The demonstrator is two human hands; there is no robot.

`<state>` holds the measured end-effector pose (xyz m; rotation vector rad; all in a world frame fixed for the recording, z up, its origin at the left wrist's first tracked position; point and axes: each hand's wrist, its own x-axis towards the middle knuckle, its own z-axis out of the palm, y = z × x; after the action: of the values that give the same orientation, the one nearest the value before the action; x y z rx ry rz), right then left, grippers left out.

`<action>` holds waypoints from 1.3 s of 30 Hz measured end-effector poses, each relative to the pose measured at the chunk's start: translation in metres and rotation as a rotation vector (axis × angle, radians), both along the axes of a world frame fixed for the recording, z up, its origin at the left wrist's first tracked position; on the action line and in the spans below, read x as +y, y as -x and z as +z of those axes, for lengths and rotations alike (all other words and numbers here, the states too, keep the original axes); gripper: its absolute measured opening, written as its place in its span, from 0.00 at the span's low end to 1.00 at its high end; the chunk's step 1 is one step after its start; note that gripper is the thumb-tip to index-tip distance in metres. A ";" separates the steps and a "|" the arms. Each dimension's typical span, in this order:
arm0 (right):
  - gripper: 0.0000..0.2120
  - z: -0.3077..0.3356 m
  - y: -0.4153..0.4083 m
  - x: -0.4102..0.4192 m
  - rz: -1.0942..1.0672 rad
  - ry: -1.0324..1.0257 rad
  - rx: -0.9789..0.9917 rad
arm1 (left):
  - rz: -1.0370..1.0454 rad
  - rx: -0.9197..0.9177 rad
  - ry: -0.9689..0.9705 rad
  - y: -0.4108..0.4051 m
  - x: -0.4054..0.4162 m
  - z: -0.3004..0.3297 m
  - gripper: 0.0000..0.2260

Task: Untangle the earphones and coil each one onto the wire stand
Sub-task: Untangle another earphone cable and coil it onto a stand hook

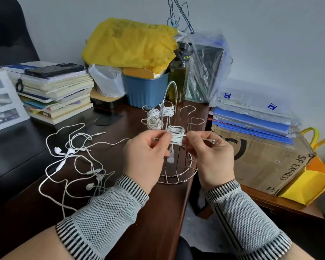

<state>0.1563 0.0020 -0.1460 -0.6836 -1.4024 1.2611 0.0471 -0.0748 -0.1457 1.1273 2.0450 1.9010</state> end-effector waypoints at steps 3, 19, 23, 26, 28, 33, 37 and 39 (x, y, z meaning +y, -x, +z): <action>0.05 0.000 0.002 -0.002 0.017 0.018 0.025 | -0.007 -0.135 -0.057 -0.002 0.000 -0.001 0.02; 0.04 -0.003 0.007 -0.014 0.096 0.175 0.201 | 0.019 -0.094 -0.071 0.000 0.001 -0.003 0.09; 0.04 -0.003 0.008 -0.014 0.130 0.207 0.233 | 0.049 0.093 0.030 0.000 -0.003 0.002 0.10; 0.04 -0.004 0.008 -0.016 0.154 0.220 0.255 | 0.049 0.146 0.049 0.000 -0.004 0.003 0.11; 0.05 -0.004 0.007 -0.015 0.164 0.216 0.263 | 0.010 0.116 0.018 0.001 -0.002 0.000 0.08; 0.05 -0.005 0.004 -0.014 0.174 0.213 0.258 | -0.077 -0.053 -0.007 0.003 0.005 -0.004 0.09; 0.03 -0.006 -0.003 -0.011 0.163 0.082 0.137 | -0.089 -0.105 -0.036 0.003 0.005 -0.002 0.07; 0.03 -0.009 -0.010 -0.009 0.127 0.010 0.051 | -0.105 -0.118 -0.049 0.003 0.004 -0.002 0.07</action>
<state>0.1662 -0.0071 -0.1549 -0.5731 -1.4162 1.3763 0.0440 -0.0705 -0.1475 1.0822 1.8507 1.9284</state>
